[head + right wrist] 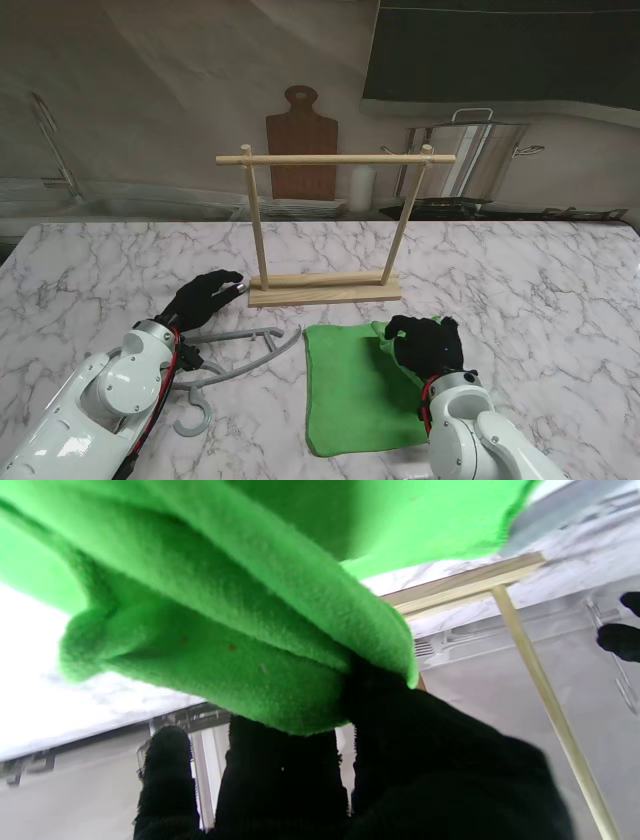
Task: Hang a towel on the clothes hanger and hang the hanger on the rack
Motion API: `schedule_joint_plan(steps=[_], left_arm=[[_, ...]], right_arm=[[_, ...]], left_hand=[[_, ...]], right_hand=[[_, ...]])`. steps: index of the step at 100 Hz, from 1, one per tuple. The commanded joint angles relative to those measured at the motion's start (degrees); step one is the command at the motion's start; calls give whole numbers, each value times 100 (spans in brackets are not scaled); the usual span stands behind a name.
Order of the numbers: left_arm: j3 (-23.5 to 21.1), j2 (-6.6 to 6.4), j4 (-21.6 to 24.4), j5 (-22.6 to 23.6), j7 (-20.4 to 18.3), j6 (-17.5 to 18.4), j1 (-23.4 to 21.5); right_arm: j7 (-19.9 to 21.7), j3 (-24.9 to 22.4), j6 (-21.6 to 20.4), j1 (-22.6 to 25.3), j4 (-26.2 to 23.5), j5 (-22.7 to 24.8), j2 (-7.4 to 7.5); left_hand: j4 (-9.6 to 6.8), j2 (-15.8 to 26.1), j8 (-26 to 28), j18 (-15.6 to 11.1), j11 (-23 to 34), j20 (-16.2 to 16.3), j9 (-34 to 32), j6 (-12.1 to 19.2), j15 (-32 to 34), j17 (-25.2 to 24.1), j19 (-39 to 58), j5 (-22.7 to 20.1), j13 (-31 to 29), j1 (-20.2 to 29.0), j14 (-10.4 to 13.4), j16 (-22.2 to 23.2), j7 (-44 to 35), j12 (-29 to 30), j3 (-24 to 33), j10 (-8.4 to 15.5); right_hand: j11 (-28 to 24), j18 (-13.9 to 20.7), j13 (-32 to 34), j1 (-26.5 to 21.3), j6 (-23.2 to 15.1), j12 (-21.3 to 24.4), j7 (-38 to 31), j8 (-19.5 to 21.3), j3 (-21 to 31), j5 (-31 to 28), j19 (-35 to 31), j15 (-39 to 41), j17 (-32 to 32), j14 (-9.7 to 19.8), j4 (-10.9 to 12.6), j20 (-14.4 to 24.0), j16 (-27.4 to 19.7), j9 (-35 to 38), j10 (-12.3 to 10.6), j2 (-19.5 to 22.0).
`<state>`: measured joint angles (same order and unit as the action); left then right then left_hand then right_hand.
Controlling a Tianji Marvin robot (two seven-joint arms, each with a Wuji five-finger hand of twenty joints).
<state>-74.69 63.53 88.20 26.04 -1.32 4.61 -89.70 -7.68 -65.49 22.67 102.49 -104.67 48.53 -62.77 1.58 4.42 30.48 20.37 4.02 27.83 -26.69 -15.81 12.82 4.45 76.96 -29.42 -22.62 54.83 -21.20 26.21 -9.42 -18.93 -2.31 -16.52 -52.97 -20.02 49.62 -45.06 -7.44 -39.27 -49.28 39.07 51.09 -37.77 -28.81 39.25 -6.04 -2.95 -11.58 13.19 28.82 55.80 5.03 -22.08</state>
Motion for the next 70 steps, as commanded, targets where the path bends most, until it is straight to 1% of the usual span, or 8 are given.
schedule_joint_plan(steps=[1,26,49,54,59,63,67,70], left_arm=[[10,13,17,-15,-83,-7,-10],[8,13,13,-13,-82,7,-5],[13,11,9,-23,-95,7,0],[14,11,9,-21,-95,8,1],[15,12,8,-22,-93,9,2],[15,12,7,-21,-92,9,3],[17,12,6,-20,-91,9,4],[18,12,5,-21,-91,9,5]], right_arm=[[35,86,-39,-61,-19,-30,-116],[1,620,247,-365,62,-199,-160],[302,977,338,-523,110,-353,-123],[389,1057,347,-564,148,-406,-110],[433,1131,294,-607,209,-467,-103],[572,1176,263,-634,222,-457,-71],[714,1196,190,-648,228,-467,-37],[779,1212,152,-652,230,-508,-25]], left_hand=[[-21,299,-80,-83,-64,41,195,38,-54,-88,-4716,97,112,1,169,-43,61,75,-6,81],[-21,297,-80,-83,-61,44,185,39,-56,-88,-4726,100,112,4,168,-43,62,75,-5,84],[-21,296,-79,-78,-61,48,185,38,-56,-88,-4731,93,110,0,170,-43,60,75,-6,87],[-21,296,-79,-80,-62,48,185,44,-56,-88,-4733,95,111,-2,175,-43,61,76,-6,81],[-20,294,-79,-86,-61,50,184,44,-54,-84,-4731,97,107,-5,172,-42,62,75,-9,87],[-21,295,-80,-85,-63,51,189,38,-57,-84,-4732,98,112,2,173,-43,63,76,-5,78],[-21,295,-80,-88,-61,53,185,39,-55,-78,-4728,97,108,1,175,-43,62,76,-6,82],[-21,297,-80,-79,-61,55,184,37,-58,-76,-4726,97,113,1,168,-44,62,75,-6,85]], right_hand=[[-184,-171,132,191,833,-26,-971,460,-198,-872,-23,-29,116,110,-228,-106,-46,119,334,253],[-109,-162,139,147,814,39,-924,336,-271,-872,-126,-76,107,101,-210,-102,-98,126,329,246],[9,-99,54,126,777,130,-881,203,-371,-831,-222,-169,103,108,-197,-102,-154,53,312,313],[125,-64,-39,91,703,213,-801,60,-540,-765,-271,-242,137,121,-167,-109,-185,-60,249,391],[454,8,-214,54,557,416,-665,-279,-698,-659,-308,-423,174,112,-138,-116,-251,-270,162,450],[795,29,-361,61,384,627,-527,-593,-840,-464,-326,-651,204,94,-122,-117,-336,-508,45,525],[1193,65,-554,346,283,892,-280,-909,-1038,-113,-352,-934,217,73,-133,-109,-442,-876,-55,575],[1443,94,-670,617,273,1082,-46,-1156,-1120,66,-377,-1109,245,61,-93,-94,-508,-1082,-88,563]])
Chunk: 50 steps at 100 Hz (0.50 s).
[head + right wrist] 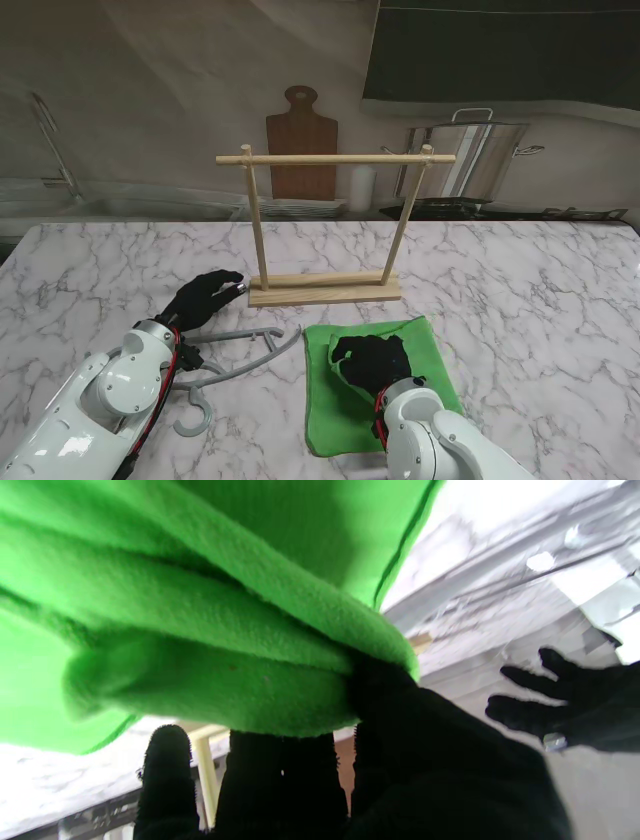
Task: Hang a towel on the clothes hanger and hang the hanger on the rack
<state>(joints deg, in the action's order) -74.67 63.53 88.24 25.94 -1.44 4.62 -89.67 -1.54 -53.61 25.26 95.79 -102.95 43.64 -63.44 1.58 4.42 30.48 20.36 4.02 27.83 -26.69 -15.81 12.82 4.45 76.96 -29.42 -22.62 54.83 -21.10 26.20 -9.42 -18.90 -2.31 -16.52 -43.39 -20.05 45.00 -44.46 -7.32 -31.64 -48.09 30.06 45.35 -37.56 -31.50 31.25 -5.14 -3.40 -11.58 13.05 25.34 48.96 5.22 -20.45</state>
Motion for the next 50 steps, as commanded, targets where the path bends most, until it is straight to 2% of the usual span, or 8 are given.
schedule_joint_plan(steps=[1,4,5,11,18,31,40,50], left_arm=[[16,12,1,-11,-81,8,2],[18,11,1,-11,-85,9,3],[18,10,0,-11,-86,9,3],[22,9,-1,-13,-95,9,5],[29,10,-3,-22,-98,6,7],[38,12,-4,-38,-97,0,10],[38,11,-2,-31,-96,-6,9],[37,11,1,-26,-96,-17,6]], right_arm=[[189,29,-114,16,56,-32,47],[292,37,-143,11,47,-49,69],[339,36,-159,11,42,-46,80],[516,18,-251,21,16,-42,125],[673,-15,-355,37,-2,-68,161],[913,-143,-576,90,-71,-187,211],[1011,-247,-721,148,-138,-114,240],[891,-381,-933,251,-184,-54,222]], left_hand=[[-22,300,-80,-81,-60,56,182,40,-58,-71,-4723,96,113,4,163,-43,62,73,-3,85],[-21,298,-80,-87,-58,58,179,39,-57,-69,-4720,97,112,3,156,-43,62,72,-5,82],[-21,295,-80,-88,-59,59,180,39,-56,-68,-4719,97,109,4,154,-43,62,72,-5,84],[-21,301,-80,-92,-55,63,169,40,-57,-61,-4710,101,114,1,151,-43,64,70,-6,85],[-22,306,-93,-125,-54,72,162,38,-56,-46,-4691,182,117,6,148,-42,100,69,-4,71],[-23,307,-101,-195,-49,96,148,22,-44,-10,-4624,218,121,13,130,-36,115,64,-5,73],[-23,310,-101,-134,-48,98,139,29,-38,-52,-4604,203,117,10,142,-36,106,62,-7,82],[-25,306,-98,-113,-46,90,130,24,-46,-76,-4608,179,125,17,149,-41,94,60,-3,78]], right_hand=[[566,107,-249,655,266,388,-65,-325,-551,87,-118,-378,168,100,-71,-73,-188,-454,-112,399],[752,120,-363,978,261,580,272,-431,-541,154,-143,-563,196,88,4,-54,-260,-592,-128,422],[827,125,-428,1212,257,700,565,-322,-503,141,-158,-659,209,83,51,-42,-297,-679,-130,456],[1228,154,-742,2004,195,1060,1420,-80,-493,133,-209,-1075,251,78,558,-14,-489,-1056,-151,517],[1833,231,-1131,2424,-34,1536,1947,-90,-867,478,-236,-1650,291,85,606,-26,-816,-1600,-219,457],[2663,440,-2031,2639,-857,2030,2685,-532,-1613,1497,-10,-2504,595,140,634,-221,-1390,-2743,-413,517],[2978,441,-2305,2695,-1208,2189,2659,-697,-1888,1703,28,-2716,677,60,632,-233,-1528,-3008,-414,556],[3026,436,-2451,2683,-1366,2217,2533,-748,-2005,1638,68,-2804,770,60,636,-230,-1571,-3026,-438,568]])
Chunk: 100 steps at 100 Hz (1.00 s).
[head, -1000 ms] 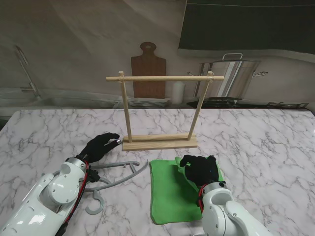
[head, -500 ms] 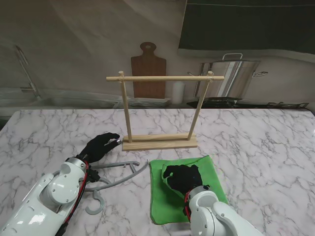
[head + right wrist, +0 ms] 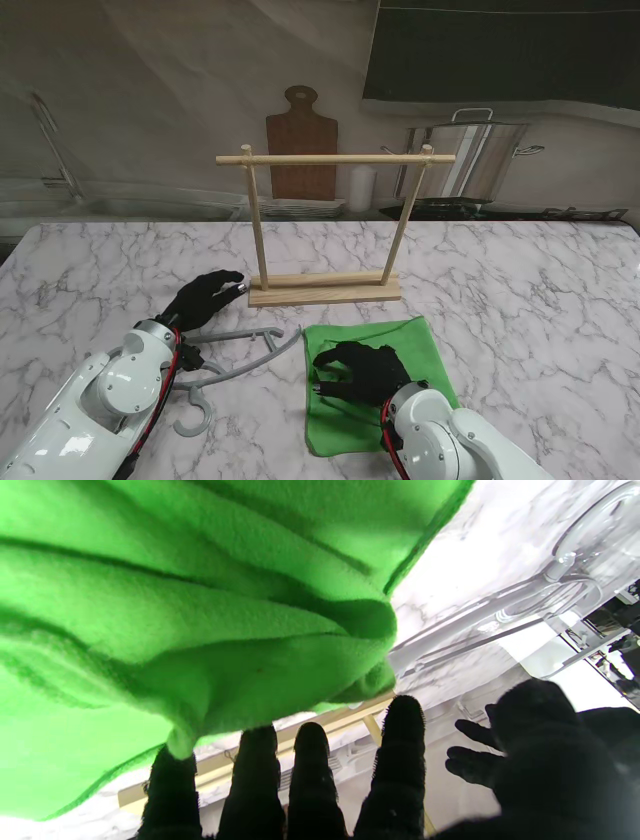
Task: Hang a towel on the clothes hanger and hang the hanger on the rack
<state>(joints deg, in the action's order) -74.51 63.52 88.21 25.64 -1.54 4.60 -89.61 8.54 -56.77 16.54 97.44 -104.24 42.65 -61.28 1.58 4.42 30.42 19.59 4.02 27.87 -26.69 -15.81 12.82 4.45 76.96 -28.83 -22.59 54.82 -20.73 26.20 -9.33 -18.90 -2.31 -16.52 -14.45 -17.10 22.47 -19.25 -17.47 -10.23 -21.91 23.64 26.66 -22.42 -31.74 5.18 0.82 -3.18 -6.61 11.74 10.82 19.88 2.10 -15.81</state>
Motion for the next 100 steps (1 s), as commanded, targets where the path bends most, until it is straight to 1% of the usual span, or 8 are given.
schedule_joint_plan(steps=[1,47,54,61,68,78,90,100], left_arm=[[21,12,5,3,-86,-15,0],[13,11,12,13,-86,-21,-6],[6,12,15,13,-82,-22,-11],[-3,12,22,20,-78,-24,-17],[-9,11,28,31,-77,-26,-21],[-8,7,30,51,-83,-31,-17],[14,2,21,76,-97,-33,-2],[39,-5,12,93,-123,-37,15]], right_arm=[[-140,-78,-85,97,-58,43,3],[-805,-990,-823,538,-309,236,-100],[-652,-1330,-992,653,-358,467,-57],[-391,-1699,-1280,771,-374,742,2],[-142,-2049,-1567,891,-384,965,53],[379,-2477,-1763,1064,-455,1273,128],[723,-2808,-1953,1191,-425,1794,188],[925,-2956,-2044,1252,-359,2388,228]], left_hand=[[-25,305,-91,-37,-45,85,126,24,-46,-78,-4609,115,122,18,115,-41,83,59,-3,78],[-22,302,-91,-33,-47,60,114,33,-47,-66,-4611,100,110,8,112,-44,77,56,-11,82],[-25,303,-92,-36,-48,57,115,23,-51,-68,-4613,103,117,23,106,-45,78,56,-1,74],[-23,304,-92,-37,-47,56,113,26,-50,-68,-4614,101,115,17,114,-45,77,56,-6,81],[-23,302,-92,-40,-49,55,117,23,-53,-67,-4614,102,120,15,105,-46,78,57,-7,76],[-24,304,-95,-48,-50,51,118,29,-56,-69,-4617,119,126,17,112,-47,85,57,-5,72],[-23,311,-109,-68,-58,43,149,19,-80,-88,-4635,208,174,6,125,-59,123,61,-8,80],[-23,309,-111,-71,-59,37,159,22,-88,-91,-4648,216,188,7,128,-64,123,62,-7,77]], right_hand=[[127,141,-194,150,-358,75,-106,-105,-139,93,96,-200,178,41,140,-99,-120,-104,-129,107],[-172,54,13,-106,117,-80,-487,-346,-248,-144,191,-171,-36,30,232,-70,-140,265,-13,17],[-98,64,-89,264,215,-39,-227,-524,371,323,183,-203,14,20,190,-6,-156,115,-16,-466],[-19,59,-236,544,707,0,125,-672,831,1100,292,-284,59,20,127,-9,-196,-132,-59,-1015],[169,-11,-463,536,711,88,420,-760,676,1644,474,-434,144,-41,3,-79,-283,-490,-146,-1295],[742,-81,-883,1052,800,395,2219,-836,1195,1394,989,-599,167,-62,-83,-260,-614,-956,-116,-1802],[1325,-175,-1137,1721,784,678,2501,-1223,1522,1333,1362,-644,214,-27,-329,-422,-804,-920,-131,-1968],[1480,-189,-1054,1807,782,758,2550,-1580,1572,1309,1392,-633,167,-25,-420,-421,-809,-696,-174,-1974]])
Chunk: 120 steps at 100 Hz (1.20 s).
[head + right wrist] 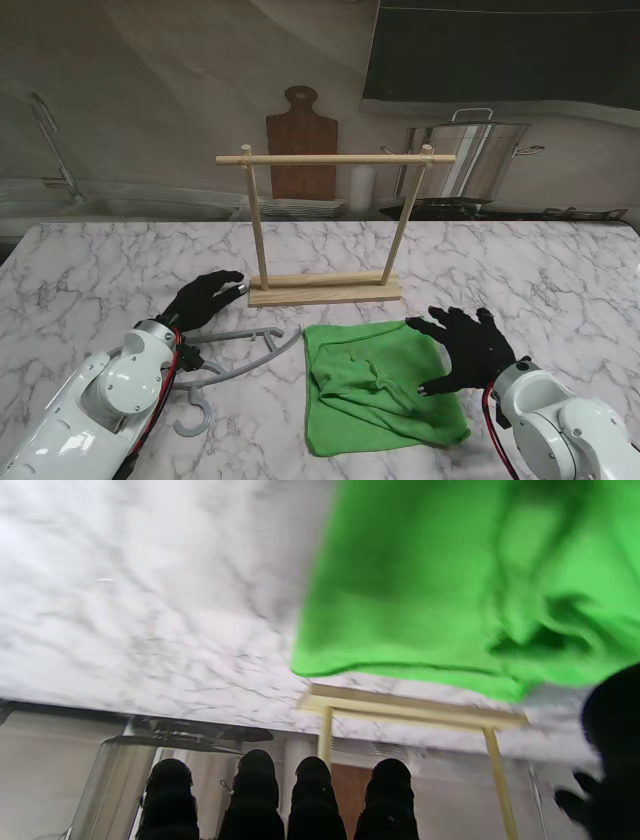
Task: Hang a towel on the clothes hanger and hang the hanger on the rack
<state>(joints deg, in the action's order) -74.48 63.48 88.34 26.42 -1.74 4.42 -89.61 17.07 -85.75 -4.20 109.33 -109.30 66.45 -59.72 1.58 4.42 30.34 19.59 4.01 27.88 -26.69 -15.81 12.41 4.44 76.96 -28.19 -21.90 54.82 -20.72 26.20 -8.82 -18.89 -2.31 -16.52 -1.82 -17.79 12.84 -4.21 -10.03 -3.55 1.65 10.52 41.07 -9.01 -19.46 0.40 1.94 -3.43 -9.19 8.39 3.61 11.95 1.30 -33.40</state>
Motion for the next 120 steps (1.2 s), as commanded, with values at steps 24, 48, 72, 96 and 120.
schedule_joint_plan(steps=[24,48,72,96,120], left_arm=[[59,-7,1,55,-121,-48,25],[63,-6,2,62,-109,-57,23],[71,-5,3,57,-115,-75,29],[75,-6,1,56,-118,-70,33],[77,-6,-10,53,-118,-53,39]], right_arm=[[-20,82,67,-78,606,399,107],[-148,358,103,-318,949,496,136],[-40,608,311,-491,1150,748,164],[101,753,546,-562,1221,1071,177],[193,936,649,-660,1286,1126,188]], left_hand=[[-23,311,-105,-84,-58,26,170,17,-45,-106,-4675,156,120,7,124,-65,71,62,-5,76],[-22,309,-108,-94,-57,21,173,17,-47,-109,-4698,162,128,0,131,-67,71,63,-8,89],[-23,306,-110,-97,-58,19,179,21,-49,-110,-4721,166,130,5,123,-69,72,64,-4,78],[-22,299,-113,-103,-63,21,198,20,-52,-114,-4736,175,140,-5,127,-69,75,67,-7,84],[-20,294,-114,-103,-66,24,216,27,-55,-111,-4749,179,145,-13,128,-71,74,70,-8,79]], right_hand=[[356,-166,-102,274,-302,269,146,-1093,154,-87,150,-157,7,-6,-123,-45,-105,-41,-109,-230],[463,-276,-206,239,-589,394,206,-1168,183,-104,93,-187,61,-68,-31,-54,-147,-225,-107,-244],[458,-276,-214,131,-824,406,237,-1202,240,-120,18,-185,95,-47,104,-88,-181,-243,-143,-255],[471,-204,-276,-206,-1113,413,208,-1174,82,-129,-101,-189,177,-15,188,-176,-208,-332,-141,-193],[459,115,-255,-1786,-1436,408,3,-711,-1311,-110,-283,-180,274,276,349,-607,-214,-259,-300,1067]])
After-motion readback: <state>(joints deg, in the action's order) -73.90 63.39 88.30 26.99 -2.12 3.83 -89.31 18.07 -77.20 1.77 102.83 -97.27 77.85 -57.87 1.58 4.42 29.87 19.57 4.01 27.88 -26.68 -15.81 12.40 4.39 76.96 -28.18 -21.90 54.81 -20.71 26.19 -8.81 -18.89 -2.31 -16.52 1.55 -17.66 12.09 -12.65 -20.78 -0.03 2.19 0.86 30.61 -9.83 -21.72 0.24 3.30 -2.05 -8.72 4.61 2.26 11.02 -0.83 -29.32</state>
